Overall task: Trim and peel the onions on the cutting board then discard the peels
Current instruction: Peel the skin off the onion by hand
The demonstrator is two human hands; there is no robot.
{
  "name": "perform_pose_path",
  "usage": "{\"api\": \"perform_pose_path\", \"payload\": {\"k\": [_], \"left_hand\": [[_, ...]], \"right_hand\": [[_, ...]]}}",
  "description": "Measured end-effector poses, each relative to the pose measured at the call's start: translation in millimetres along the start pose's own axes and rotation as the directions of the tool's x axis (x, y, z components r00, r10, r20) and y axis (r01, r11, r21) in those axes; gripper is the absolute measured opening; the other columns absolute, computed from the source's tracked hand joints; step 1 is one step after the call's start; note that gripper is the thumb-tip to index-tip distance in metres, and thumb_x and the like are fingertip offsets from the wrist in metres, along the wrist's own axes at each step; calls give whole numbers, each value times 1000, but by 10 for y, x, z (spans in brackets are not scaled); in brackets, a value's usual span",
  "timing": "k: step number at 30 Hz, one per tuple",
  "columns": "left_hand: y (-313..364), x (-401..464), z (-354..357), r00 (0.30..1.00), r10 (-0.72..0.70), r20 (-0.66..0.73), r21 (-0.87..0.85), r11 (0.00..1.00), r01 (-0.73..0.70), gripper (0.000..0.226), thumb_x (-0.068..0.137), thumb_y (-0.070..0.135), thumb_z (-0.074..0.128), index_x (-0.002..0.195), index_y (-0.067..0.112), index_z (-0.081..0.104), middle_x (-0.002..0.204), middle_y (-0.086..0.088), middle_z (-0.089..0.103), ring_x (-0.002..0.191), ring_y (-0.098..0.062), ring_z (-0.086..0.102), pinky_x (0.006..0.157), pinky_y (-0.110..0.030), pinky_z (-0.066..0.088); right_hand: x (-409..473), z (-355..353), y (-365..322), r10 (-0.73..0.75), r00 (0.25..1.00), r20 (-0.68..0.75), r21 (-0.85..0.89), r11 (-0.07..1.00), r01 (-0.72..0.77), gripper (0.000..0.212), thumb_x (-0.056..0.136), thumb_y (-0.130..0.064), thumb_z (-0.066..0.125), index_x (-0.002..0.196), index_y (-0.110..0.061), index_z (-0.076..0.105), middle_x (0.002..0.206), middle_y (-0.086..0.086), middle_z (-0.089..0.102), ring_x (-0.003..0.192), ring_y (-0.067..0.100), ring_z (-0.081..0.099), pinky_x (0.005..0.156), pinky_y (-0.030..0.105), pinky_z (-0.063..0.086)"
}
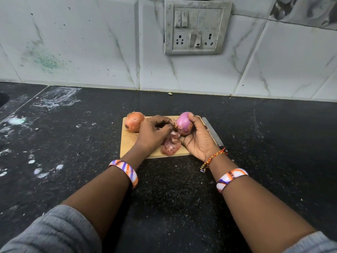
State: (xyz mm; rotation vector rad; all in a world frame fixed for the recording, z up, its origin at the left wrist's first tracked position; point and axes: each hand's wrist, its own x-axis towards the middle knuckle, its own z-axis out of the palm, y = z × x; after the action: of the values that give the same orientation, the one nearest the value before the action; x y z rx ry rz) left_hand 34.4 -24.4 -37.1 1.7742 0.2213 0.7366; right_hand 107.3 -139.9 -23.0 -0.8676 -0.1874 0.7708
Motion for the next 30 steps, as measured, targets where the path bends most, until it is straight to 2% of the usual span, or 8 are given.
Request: {"api": "perform_pose_path", "payload": {"k": [4,7,9,12,15,21,26,30], "left_hand": [[7,2,-3,1000,2,26,40,999,-3,15,79,-2,61,73,9,68,78,0,61,74,-4,57,69,-14,45],[25,1,19,1000,23,7,79,997,-23,6,77,14,68,72,14,65,79,-2,59,75,-12,54,69,-26,43],[101,-5,45,999,41,10,58,997,-41,30,66,31,78,89,31,59,93,5,57,79,-8,54,70,-26,46],[234,39,101,973,221,69,141,963,-229,66,60,36,79,119,43,48,114,7,49,96,-4,55,78,-17,51],[378,102,186,961,273,36,176,945,-275,50,70,12,77,115,25,62,106,-2,54,90,-15,63,79,-26,56],[567,193,318,962,268,-56,219,943,-250,20,73,-1,72,88,12,73,82,-5,68,72,-12,65,69,-25,56],[698,280,410,995,99,-9,229,969,-95,12,75,2,71,86,7,73,78,-8,70,61,-4,63,60,-12,54],[748,283,398,990,56,130,340,935,-98,10,73,6,74,83,5,74,74,-9,71,54,4,62,55,-10,51]], "right_hand": [[2,-1,-24,24,999,-41,-12,1000,-24,33,92,-35,49,110,-7,48,96,17,58,84,25,60,79,42,53],[-1,-2,-29,51,995,-86,12,999,-50,49,89,-46,50,115,-5,51,91,15,61,78,23,61,80,40,53],[-24,29,-74,55,995,-80,68,996,-49,57,89,-49,48,123,-4,48,82,14,60,64,20,62,68,34,55],[-73,114,-205,24,999,-29,73,997,-22,46,91,-49,43,108,-7,52,80,14,61,59,19,62,51,23,54],[-88,176,-353,-38,997,-61,32,999,40,36,92,-42,47,104,-9,55,77,8,62,59,15,62,47,20,51],[-80,107,-604,-44,980,-193,-150,989,15,33,90,-37,55,112,-14,52,85,7,59,69,17,58,74,34,51],[-152,25,-747,1,974,-228,-139,990,-33,28,90,-35,55,95,-9,52,86,12,58,69,20,59,56,32,55],[-208,-30,-865,32,975,-221,-42,998,-42,38,93,-40,47,97,-2,49,86,17,56,72,24,58,46,29,54]]}}
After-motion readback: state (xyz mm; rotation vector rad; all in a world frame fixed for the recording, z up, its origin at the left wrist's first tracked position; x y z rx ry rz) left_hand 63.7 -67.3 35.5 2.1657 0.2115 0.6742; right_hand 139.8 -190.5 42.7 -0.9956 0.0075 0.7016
